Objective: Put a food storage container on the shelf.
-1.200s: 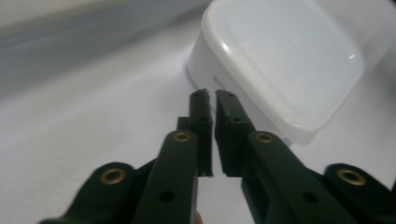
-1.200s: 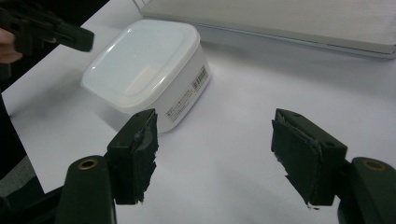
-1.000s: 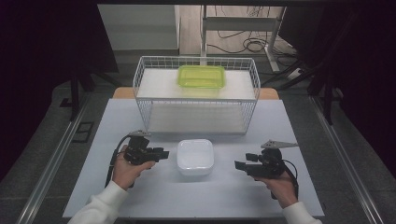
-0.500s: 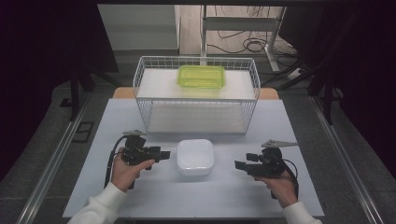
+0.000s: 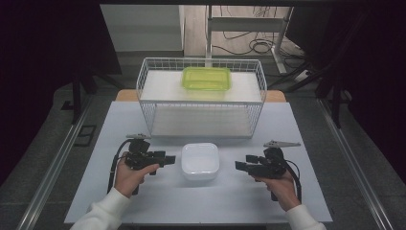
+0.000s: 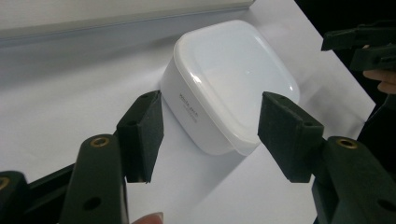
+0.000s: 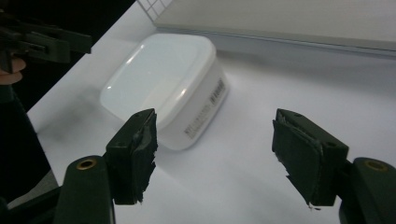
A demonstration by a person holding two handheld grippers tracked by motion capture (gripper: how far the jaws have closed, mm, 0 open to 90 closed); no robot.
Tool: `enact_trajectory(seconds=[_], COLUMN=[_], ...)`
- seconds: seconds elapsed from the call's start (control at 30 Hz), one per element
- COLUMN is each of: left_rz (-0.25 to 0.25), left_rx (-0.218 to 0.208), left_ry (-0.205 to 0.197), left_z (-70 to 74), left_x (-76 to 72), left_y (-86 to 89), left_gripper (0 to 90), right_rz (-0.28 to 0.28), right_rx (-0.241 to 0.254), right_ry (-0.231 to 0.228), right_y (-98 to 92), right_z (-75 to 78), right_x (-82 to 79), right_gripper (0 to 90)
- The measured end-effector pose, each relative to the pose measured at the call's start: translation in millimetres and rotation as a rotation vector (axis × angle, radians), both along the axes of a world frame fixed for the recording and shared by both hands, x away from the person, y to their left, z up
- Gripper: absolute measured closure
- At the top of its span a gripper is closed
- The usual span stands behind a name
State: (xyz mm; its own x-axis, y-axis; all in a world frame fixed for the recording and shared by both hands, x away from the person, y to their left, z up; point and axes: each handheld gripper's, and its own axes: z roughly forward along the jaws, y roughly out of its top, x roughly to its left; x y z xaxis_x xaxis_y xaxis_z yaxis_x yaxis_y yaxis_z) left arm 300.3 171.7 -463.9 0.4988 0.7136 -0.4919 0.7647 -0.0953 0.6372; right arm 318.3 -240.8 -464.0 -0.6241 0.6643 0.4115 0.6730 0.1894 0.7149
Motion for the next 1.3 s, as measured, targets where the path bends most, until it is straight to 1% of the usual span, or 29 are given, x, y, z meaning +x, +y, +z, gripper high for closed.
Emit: enact_trajectory(seconds=[0.17,0.23,0.27,0.33,0.4,0.43,0.47,0.53,0.57,0.7,0.73,0.83,0.9,0.93,1.0,1.03,1.17,1.23,1.27,1.3], left_rz=[-0.004,-0.002,-0.002,0.002,0.009,0.009,0.015,0.024,0.024,0.032,0.037,0.035,0.029,0.027,0.023,0.023,0.022,0.031,0.026,0.019], left_rx=[-0.02,-0.04,-0.04,-0.039,-0.05,-0.05,-0.064,-0.065,-0.065,-0.064,-0.063,-0.068,-0.065,-0.077,-0.08,-0.082,-0.09,-0.108,-0.129,-0.131], left_ry=[0.012,0.02,0.02,0.02,0.023,0.023,0.037,0.051,0.051,0.059,0.061,0.067,0.067,0.074,0.078,0.081,0.094,0.112,0.126,0.136], left_z=[-0.2,0.5,0.5,1.3,1.3,1.3,-0.8,-3.8,-3.8,-6.5,-7.3,-9.6,-10.0,-10.7,-11.6,-12.1,-15.3,-17.6,-20.7,-22.2], left_x=[1.3,2.3,2.3,3.1,6.5,6.5,9.6,13.7,13.7,17.7,18.3,18.8,18.9,18.7,18.3,18.3,19.9,21.4,23.2,24.0], left_y=[0.0,0.2,0.2,-0.4,-2.2,-2.2,-3.4,-5.3,-5.3,-4.5,-4.4,-6.1,-6.5,-7.7,-8.3,-8.6,-8.7,-9.3,-10.2,-10.9], left_gripper=[40.1,40.0,40.0,39.9,39.9,39.9,39.9,39.9,39.9,40.0,40.0,40.1,40.1,40.1,40.3,40.3,40.5,40.8,41.0,41.0], right_rz=[0.011,0.012,0.012,0.011,0.015,0.015,0.012,0.012,0.012,0.016,0.011,0.004,0.007,0.004,-0.007,-0.013,-0.01,-0.013,-0.013,-0.013], right_rx=[0.014,0.023,0.023,0.032,0.032,0.032,0.037,0.04,0.04,0.045,0.051,0.055,0.043,0.036,0.035,0.04,0.037,0.037,0.039,0.039], right_ry=[0.006,0.012,0.012,0.019,0.023,0.023,0.033,0.036,0.036,0.048,0.066,0.08,0.081,0.088,0.09,0.104,0.119,0.133,0.136,0.14], right_y=[9.1,16.4,16.4,24.8,31.0,31.0,37.2,44.7,44.7,56.5,62.5,68.6,71.2,71.7,70.5,69.7,68.7,68.9,68.9,68.9], right_z=[0.9,2.2,2.2,4.0,4.6,4.6,4.6,4.5,4.5,3.2,1.4,-1.4,-4.6,-6.3,-8.8,-10.3,-15.2,-17.4,-17.9,-18.1], right_x=[3.3,7.5,7.5,12.1,16.3,16.3,21.1,25.8,25.8,31.7,36.2,40.0,41.5,42.3,44.0,44.7,45.7,47.0,47.4,47.5], right_gripper=[32.0,32.8,32.8,33.6,34.3,34.3,34.6,34.9,34.9,35.7,36.1,36.8,37.4,37.7,38.6,38.8,39.7,40.5,40.9,41.2])
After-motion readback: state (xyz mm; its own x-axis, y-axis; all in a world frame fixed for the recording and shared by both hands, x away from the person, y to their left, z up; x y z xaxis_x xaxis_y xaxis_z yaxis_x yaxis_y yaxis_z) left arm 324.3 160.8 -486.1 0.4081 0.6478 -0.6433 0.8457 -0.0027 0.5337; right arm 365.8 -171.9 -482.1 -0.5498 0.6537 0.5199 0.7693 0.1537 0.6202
